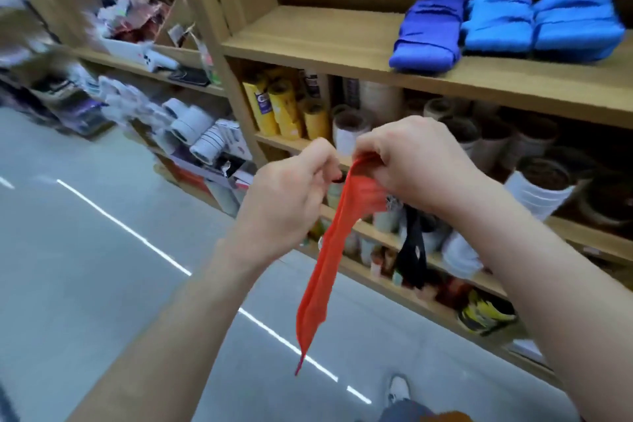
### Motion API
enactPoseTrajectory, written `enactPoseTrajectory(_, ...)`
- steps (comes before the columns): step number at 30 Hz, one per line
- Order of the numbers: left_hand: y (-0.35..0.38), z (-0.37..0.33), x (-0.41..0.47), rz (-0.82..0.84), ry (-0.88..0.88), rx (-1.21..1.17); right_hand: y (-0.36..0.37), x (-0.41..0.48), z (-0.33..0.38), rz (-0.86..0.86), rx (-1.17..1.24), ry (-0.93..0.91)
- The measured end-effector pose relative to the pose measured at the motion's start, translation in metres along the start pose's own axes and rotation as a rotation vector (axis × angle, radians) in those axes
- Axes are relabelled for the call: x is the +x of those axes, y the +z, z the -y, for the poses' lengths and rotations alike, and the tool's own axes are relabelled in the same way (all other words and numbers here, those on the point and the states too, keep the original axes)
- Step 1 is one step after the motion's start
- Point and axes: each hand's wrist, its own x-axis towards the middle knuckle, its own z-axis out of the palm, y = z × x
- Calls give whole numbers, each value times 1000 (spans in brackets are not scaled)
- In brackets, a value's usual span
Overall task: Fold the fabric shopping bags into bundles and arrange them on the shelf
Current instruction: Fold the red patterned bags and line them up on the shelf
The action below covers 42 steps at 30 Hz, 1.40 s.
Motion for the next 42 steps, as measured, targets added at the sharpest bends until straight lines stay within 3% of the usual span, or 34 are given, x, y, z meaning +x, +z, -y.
enactPoseTrajectory(2,-12,9,6,50,-185,-233,1,23,4,-11,-2,-25)
enactPoseTrajectory(3,-17,14,11,111,-237,-227,2,34,7,-19,-1,-52)
enactPoseTrajectory(6,-26,42,28,163,-192,128,12,63,7,-43,120,-108)
enactPoseTrajectory(9,-40,77,50,185,-289,171,24,87,-16,14,505,38)
enactPoseTrajectory(12,-65,109,82,198,-349,144,42,107,-47,228,766,233)
enactPoseTrajectory(15,-85,138,115,130,-358,168,59,121,-63,473,787,241)
enactPoseTrajectory(18,-100,163,138,6,-428,45,58,138,-72,473,753,239)
enactPoseTrajectory(22,-116,197,167,-202,-521,-331,33,164,-85,517,755,115)
enactPoseTrajectory(25,-121,223,196,-279,-537,-450,16,187,-93,261,692,148)
enactPoseTrajectory(28,-113,260,229,-362,-505,-308,4,219,-96,-47,529,293)
enactPoseTrajectory(36,-86,308,306,-349,-156,227,4,328,-117,-361,-126,563)
enactPoseTrajectory(39,-76,326,334,-236,-103,308,17,349,-120,-408,-354,632)
enactPoseTrajectory(42,-61,339,355,-33,-100,475,31,340,-104,-351,-159,517)
